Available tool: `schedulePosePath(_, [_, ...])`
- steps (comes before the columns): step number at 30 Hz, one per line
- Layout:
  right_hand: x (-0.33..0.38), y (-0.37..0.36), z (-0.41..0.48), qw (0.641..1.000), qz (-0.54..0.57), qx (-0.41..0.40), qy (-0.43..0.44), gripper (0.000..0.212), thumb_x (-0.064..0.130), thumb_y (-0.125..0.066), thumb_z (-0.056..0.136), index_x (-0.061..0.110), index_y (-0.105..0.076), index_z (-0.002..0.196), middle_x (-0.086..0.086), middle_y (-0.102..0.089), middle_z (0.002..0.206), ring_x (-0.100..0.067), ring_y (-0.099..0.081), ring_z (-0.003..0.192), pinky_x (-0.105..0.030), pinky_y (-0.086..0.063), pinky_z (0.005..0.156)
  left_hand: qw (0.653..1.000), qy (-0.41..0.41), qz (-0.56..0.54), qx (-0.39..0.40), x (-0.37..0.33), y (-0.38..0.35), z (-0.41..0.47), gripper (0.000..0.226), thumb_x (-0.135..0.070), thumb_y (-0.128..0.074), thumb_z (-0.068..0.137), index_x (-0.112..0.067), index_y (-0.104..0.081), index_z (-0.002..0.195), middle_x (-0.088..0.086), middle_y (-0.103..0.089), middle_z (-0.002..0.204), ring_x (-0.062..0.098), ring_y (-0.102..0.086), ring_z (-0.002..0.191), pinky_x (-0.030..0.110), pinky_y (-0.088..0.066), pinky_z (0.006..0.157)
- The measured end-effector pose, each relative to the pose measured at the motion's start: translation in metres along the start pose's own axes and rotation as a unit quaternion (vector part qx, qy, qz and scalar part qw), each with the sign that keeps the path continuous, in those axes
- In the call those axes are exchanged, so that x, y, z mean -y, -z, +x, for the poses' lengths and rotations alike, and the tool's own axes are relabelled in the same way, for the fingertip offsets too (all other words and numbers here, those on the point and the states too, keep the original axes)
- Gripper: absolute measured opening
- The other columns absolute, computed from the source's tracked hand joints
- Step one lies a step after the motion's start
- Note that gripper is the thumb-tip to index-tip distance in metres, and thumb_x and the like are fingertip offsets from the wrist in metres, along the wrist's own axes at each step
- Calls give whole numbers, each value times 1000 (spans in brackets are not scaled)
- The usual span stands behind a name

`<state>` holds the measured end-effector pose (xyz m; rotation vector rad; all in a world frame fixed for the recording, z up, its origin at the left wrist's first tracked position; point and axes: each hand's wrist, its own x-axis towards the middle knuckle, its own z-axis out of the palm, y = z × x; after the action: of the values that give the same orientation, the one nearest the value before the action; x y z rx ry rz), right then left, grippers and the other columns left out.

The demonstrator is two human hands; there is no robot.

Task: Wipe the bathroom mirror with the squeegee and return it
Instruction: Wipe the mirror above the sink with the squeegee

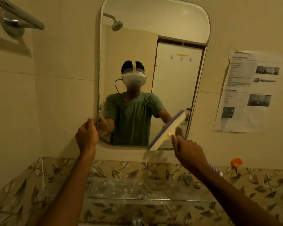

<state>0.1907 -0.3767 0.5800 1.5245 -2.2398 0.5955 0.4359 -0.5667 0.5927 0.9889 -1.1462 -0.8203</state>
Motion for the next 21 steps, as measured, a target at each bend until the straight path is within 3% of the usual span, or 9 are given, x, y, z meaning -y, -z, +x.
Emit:
schedulePosePath(3, [48,-3,14,992,-36,27,116,26,42,-32,104,24,-51,100,9,-50,74,-4,-51,59,-18,-42,54,999,35,-3,-26,1,-3,-6,35,-32,-40,99,-10,-65,89,10,-57,89,25,-50,85,33,-36,73])
schedulePosePath(6, [89,-10,27,976,-93,11,198,46,49,-23,104,19,-56,96,4,-51,69,-17,-57,59,-33,-49,56,998,37,0,-43,0,-8,-9,40,-31,-39,99,-3,-67,96,11,-58,91,26,-50,85,34,-37,73])
schedulePosePath(9, [89,-7,36,968,-128,0,215,56,51,-20,103,16,-62,100,0,-53,78,-20,-58,68,-37,-52,63,998,30,10,-60,0,-13,-12,43,-32,-37,100,-1,-67,102,12,-59,94,26,-51,87,34,-36,73])
schedulePosePath(12, [54,8,35,958,-157,20,240,41,45,-30,104,18,-56,120,-5,-57,92,-23,-60,77,-36,-51,63,996,31,5,-79,1,-17,-11,44,-32,-36,99,0,-66,97,17,-62,96,30,-54,87,36,-37,71])
schedulePosePath(15, [12,21,30,963,-161,44,210,33,36,-41,103,25,-41,134,0,-44,80,-18,-55,67,-32,-53,57,995,34,3,-95,3,-19,-10,46,-33,-34,99,1,-66,95,17,-62,94,32,-56,90,39,-40,74])
schedulePosePath(18, [-29,31,25,970,-187,69,138,35,49,-30,103,23,-53,106,5,-44,67,-14,-55,60,-30,-54,59,994,33,8,-104,5,-22,-8,45,-32,-34,98,0,-65,94,16,-62,93,31,-57,91,39,-42,75])
schedulePosePath(21, [-67,41,21,974,-200,66,85,50,58,-19,99,23,-47,76,6,-49,62,-9,-47,51,-22,-37,49,992,36,2,-124,10,-24,-9,45,-33,-34,95,0,-66,97,20,-67,102,37,-60,97,46,-48,82])
